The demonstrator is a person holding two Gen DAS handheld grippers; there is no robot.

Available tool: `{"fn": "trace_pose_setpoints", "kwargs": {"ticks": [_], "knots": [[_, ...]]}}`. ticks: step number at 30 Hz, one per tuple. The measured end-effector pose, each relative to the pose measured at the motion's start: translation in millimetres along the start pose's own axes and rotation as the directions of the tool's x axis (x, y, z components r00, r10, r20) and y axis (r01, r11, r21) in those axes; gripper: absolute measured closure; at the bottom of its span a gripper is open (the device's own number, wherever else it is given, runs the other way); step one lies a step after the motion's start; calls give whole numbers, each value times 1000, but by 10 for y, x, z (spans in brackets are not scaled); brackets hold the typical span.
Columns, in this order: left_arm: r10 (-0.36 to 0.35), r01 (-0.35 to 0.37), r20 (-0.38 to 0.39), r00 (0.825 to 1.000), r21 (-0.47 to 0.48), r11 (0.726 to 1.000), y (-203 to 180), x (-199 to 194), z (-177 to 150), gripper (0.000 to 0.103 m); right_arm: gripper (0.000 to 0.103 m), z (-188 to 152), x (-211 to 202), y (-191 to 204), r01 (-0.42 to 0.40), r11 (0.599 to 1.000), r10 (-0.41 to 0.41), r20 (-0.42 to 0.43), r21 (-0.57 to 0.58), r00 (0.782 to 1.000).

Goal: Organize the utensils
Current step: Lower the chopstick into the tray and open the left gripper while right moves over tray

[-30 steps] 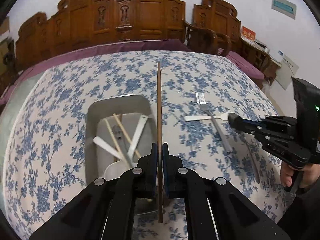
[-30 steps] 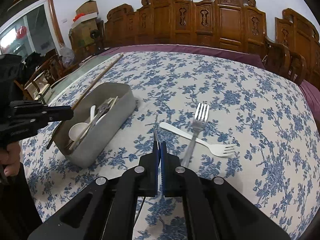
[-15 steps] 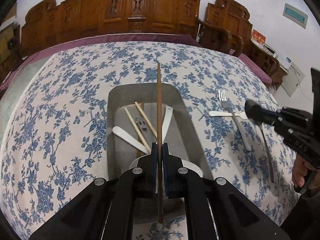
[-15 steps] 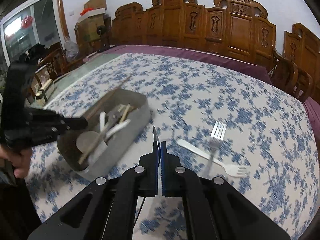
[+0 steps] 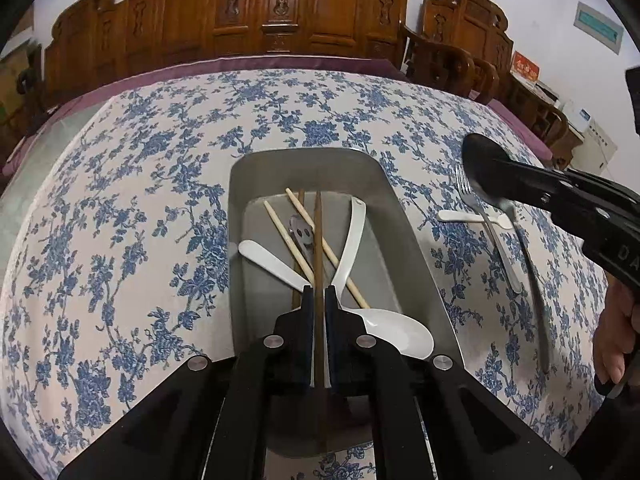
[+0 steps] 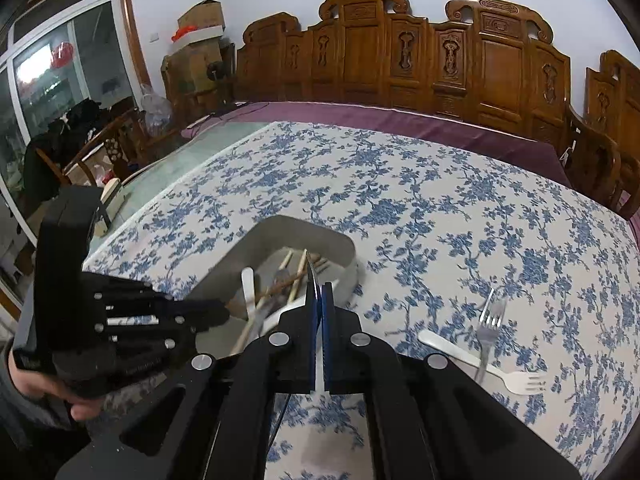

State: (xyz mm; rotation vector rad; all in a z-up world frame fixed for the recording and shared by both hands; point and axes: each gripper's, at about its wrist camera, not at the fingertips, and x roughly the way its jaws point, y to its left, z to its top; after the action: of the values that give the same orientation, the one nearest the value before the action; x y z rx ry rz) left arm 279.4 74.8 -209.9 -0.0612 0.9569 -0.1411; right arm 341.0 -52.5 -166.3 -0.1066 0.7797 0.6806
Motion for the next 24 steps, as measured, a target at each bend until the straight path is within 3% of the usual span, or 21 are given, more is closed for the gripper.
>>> {"fn": "trace_pose_setpoints", "kwargs": {"ticks": [9, 24], "knots": [[14, -13, 47, 999, -16, 1000, 126, -150, 82, 91, 100, 113, 236, 86, 15, 999, -14, -21, 39, 1000], [66, -60, 103, 992, -68, 996, 434, -327, 188, 90, 100, 204, 709, 326, 8, 998, -3, -79, 63, 997]]}}
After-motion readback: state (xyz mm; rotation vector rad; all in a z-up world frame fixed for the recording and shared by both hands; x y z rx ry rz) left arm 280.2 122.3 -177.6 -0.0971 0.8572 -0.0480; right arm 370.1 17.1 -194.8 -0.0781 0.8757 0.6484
